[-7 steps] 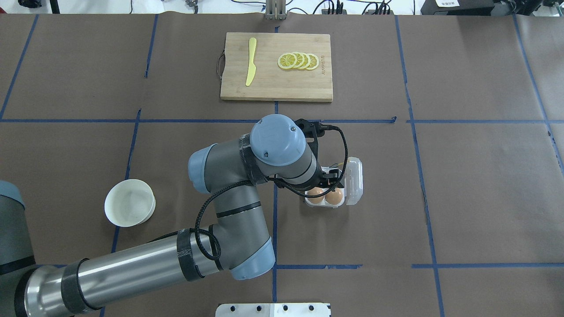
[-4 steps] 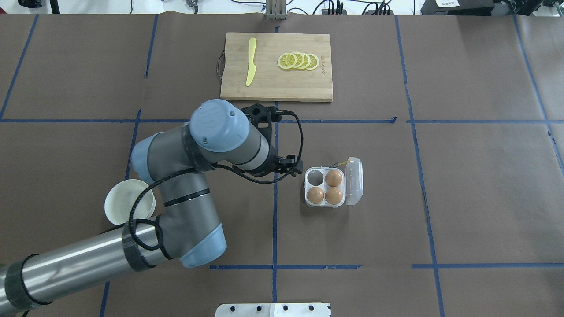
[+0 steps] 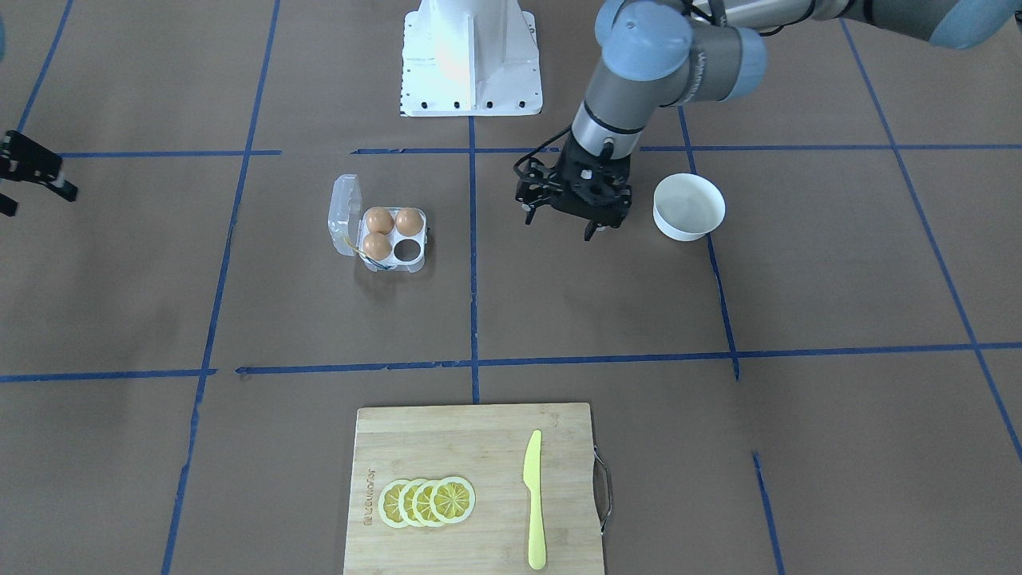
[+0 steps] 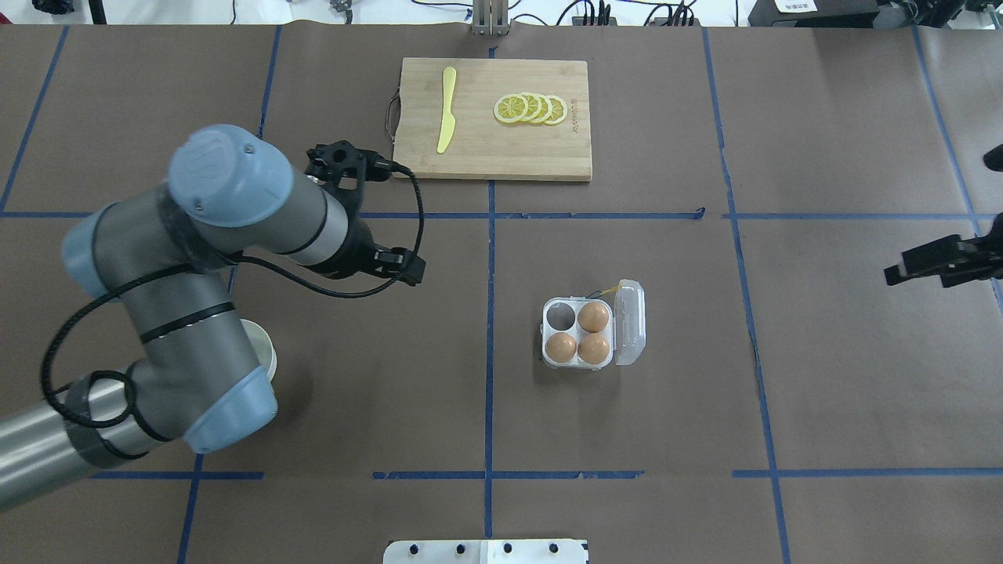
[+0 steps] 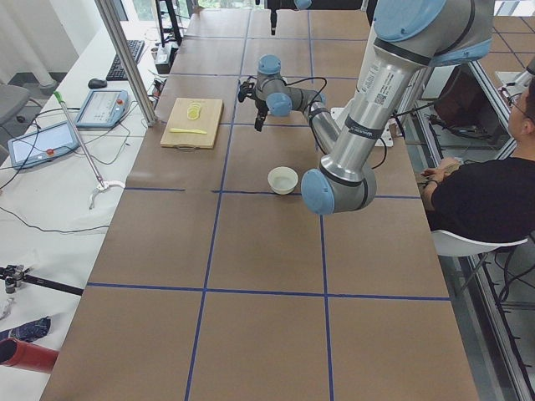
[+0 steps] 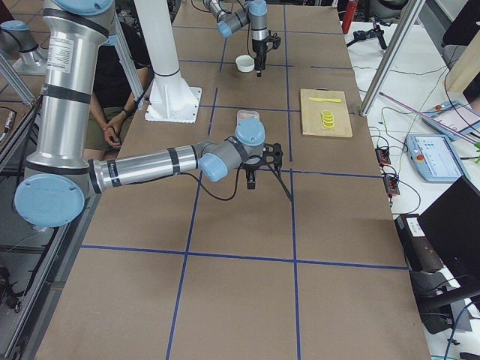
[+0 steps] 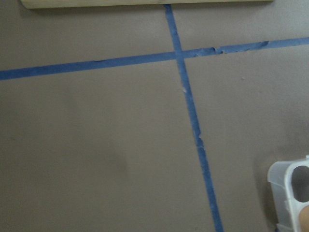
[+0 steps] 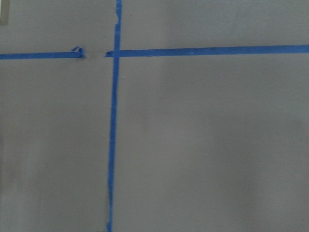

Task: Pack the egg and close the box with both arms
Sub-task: 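Swing the clear lid shut with the right gripper while the left arm withdraws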

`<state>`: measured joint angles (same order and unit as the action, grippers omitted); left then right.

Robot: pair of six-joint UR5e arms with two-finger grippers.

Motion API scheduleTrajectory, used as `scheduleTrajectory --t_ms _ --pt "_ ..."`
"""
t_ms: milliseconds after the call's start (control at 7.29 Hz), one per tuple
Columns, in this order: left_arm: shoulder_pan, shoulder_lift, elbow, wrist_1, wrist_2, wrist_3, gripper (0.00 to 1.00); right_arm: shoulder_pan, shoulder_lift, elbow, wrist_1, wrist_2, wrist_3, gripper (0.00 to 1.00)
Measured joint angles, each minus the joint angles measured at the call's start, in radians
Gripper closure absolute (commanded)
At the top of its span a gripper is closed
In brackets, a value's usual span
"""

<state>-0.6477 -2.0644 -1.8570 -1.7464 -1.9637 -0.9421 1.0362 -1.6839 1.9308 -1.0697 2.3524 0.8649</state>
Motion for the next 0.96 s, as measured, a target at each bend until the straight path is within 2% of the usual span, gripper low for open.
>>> scheduleTrajectory --t_ms 274,548,685,823,960 --pt "-0.153 0.098 -0.073 0.018 -0.072 0.15 0.06 -0.255 0.148 0.0 0.043 -0.208 0.318 0.0" --pt "-0.33 0.153 -0.141 0.136 -0.132 0.397 0.05 -0.487 0.302 -0.012 0.007 -0.423 0.523 0.0" --pt "-0.389 0.177 -0.156 0.178 -0.143 0.509 0.05 -0.562 0.428 -0.031 -0.08 -0.496 0.606 0.0" --pt "-0.43 0.201 -0.161 0.196 -0.147 0.595 0.05 -0.602 0.566 -0.047 -0.201 -0.54 0.672 0.0" --pt "-0.458 0.227 -0.162 0.202 -0.148 0.666 0.05 -0.617 0.652 -0.046 -0.281 -0.557 0.703 0.0"
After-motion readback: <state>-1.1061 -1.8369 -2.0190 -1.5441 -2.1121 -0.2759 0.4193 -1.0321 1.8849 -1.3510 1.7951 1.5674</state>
